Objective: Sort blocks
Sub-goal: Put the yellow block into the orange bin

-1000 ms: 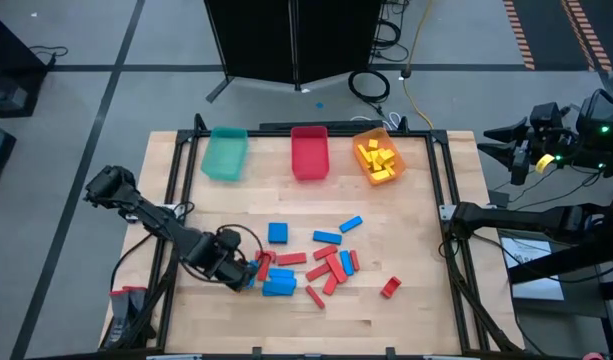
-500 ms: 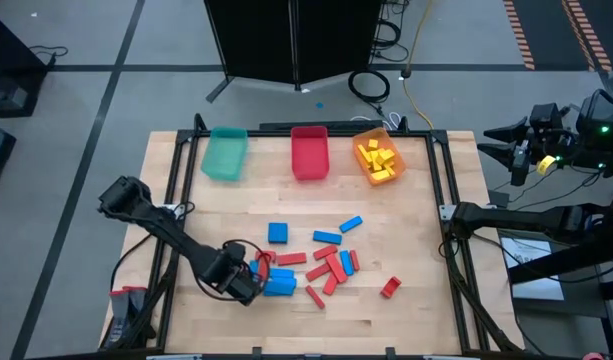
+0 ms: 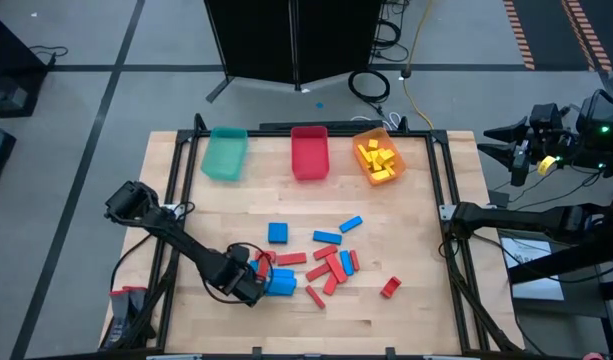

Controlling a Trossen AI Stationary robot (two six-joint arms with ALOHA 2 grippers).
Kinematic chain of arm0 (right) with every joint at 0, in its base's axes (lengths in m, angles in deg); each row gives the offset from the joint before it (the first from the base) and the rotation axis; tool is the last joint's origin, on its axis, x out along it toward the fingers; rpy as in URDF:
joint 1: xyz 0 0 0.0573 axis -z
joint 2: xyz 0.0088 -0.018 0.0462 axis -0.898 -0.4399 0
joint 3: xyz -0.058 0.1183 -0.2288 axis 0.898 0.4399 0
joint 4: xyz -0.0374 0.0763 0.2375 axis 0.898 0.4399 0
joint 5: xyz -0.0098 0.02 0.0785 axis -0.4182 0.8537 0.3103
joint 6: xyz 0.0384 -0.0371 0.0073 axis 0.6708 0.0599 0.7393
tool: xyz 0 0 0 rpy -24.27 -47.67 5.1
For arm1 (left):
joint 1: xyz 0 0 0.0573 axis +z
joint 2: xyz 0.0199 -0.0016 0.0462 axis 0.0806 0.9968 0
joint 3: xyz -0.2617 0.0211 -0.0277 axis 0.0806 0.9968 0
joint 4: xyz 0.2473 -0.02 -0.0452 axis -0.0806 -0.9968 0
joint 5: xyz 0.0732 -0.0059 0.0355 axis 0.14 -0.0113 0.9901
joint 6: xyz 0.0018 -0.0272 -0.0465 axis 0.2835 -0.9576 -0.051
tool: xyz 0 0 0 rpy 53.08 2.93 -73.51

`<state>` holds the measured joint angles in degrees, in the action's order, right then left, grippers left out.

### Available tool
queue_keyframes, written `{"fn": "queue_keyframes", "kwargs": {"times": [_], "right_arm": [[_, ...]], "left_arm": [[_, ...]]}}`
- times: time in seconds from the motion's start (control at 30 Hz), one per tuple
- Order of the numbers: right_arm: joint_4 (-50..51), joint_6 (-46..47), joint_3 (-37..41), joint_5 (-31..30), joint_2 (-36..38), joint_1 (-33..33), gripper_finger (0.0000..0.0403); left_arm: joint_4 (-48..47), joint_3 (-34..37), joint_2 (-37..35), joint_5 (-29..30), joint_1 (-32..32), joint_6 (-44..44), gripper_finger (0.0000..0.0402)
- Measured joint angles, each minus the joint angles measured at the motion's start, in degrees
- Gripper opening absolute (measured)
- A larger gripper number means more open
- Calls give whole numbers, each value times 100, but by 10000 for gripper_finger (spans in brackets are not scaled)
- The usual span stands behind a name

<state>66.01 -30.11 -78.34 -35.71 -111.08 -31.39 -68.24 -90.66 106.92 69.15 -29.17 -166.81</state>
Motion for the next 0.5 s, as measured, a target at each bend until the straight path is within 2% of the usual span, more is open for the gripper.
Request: {"fn": "queue_keyframes", "kwargs": {"times": [0.17, 0.5], "right_arm": [[0, -34, 0, 0, 0, 2, 196], [0, -94, 0, -2, 0, 1, 196]], "left_arm": [[484, 265, -16, 1, 23, 3, 258], [566, 402, -25, 110, 99, 301, 154]]}}
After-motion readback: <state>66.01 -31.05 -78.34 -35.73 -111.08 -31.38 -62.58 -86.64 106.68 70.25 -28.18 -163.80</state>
